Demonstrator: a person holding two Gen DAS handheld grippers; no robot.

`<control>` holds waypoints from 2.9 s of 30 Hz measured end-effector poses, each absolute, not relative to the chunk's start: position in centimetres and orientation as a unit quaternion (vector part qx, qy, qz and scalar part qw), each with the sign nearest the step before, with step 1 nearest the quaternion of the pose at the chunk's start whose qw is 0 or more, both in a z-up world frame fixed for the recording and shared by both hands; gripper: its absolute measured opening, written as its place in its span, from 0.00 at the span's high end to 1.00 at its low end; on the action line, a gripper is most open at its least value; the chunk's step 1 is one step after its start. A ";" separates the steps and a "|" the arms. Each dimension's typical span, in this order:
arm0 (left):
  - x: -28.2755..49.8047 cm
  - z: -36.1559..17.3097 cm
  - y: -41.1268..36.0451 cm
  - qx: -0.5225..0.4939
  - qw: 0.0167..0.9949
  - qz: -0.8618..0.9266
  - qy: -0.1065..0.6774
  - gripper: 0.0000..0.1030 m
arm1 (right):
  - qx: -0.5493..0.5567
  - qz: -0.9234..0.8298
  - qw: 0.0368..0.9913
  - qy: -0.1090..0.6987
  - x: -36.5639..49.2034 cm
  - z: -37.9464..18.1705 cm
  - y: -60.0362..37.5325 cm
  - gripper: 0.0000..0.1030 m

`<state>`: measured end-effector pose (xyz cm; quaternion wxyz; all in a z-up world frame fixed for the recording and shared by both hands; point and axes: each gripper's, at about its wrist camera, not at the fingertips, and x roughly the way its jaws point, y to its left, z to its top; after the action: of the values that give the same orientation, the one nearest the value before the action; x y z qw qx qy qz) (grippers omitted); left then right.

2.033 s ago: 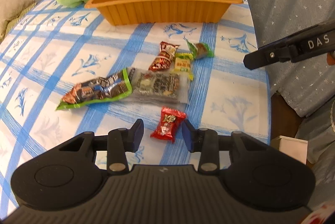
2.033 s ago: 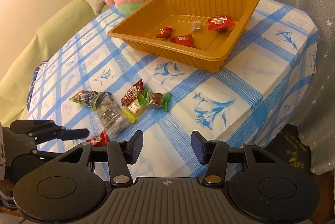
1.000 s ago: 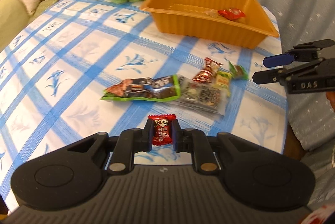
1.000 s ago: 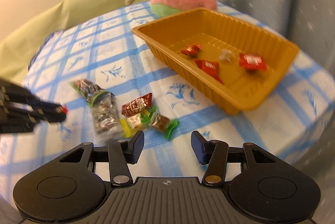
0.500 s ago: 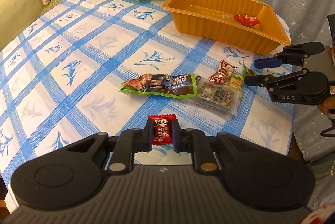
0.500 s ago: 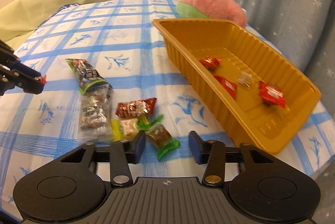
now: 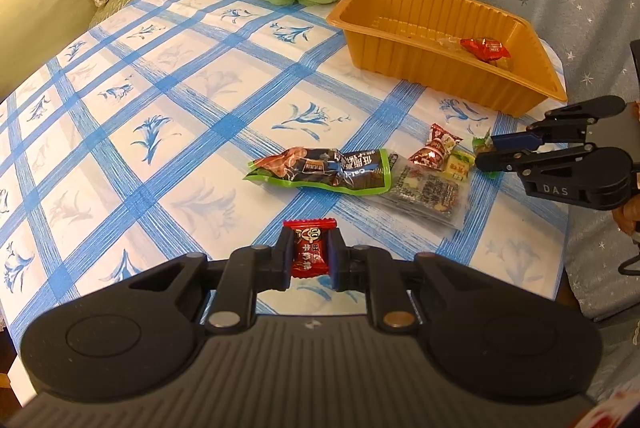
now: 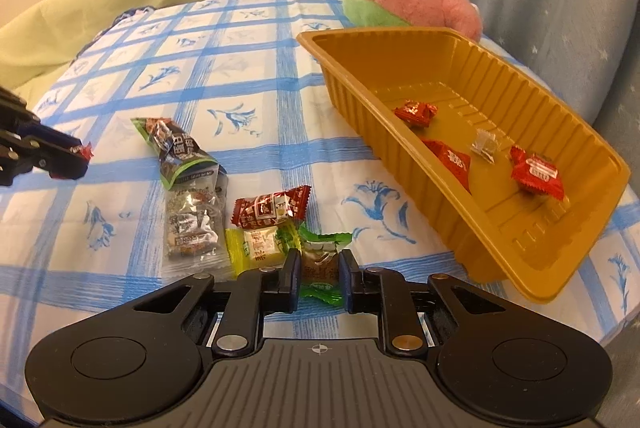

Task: Organize snacks
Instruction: 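Carry both candies over the orange tray and lower them inside, then open both tools to drop the candies into the tray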

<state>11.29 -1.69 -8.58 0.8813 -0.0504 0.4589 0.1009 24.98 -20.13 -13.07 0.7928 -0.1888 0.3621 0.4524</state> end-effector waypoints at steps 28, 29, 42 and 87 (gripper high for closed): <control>17.4 -2.5 -3.2 -0.012 0.926 0.049 0.374 0.85 | -0.018 0.399 0.846 0.353 27.7 -3.7 -26.8 0.80; 18.1 -2.1 -3.3 -0.009 0.929 0.045 0.368 0.85 | -0.014 0.398 0.848 0.351 28.0 -3.5 -27.0 0.80; 27.2 0.1 -5.0 0.012 0.941 0.000 0.339 0.85 | 0.030 0.387 0.855 0.344 33.9 -2.8 -26.4 0.80; 41.6 -6.8 -4.3 0.029 0.914 -0.042 0.403 0.84 | 0.082 0.324 0.853 0.402 43.5 -7.0 -22.0 0.80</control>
<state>41.58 -4.26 -6.83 0.9139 0.0290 0.4027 -0.0422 43.49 -22.00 -7.04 0.8525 0.0825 0.4018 0.3239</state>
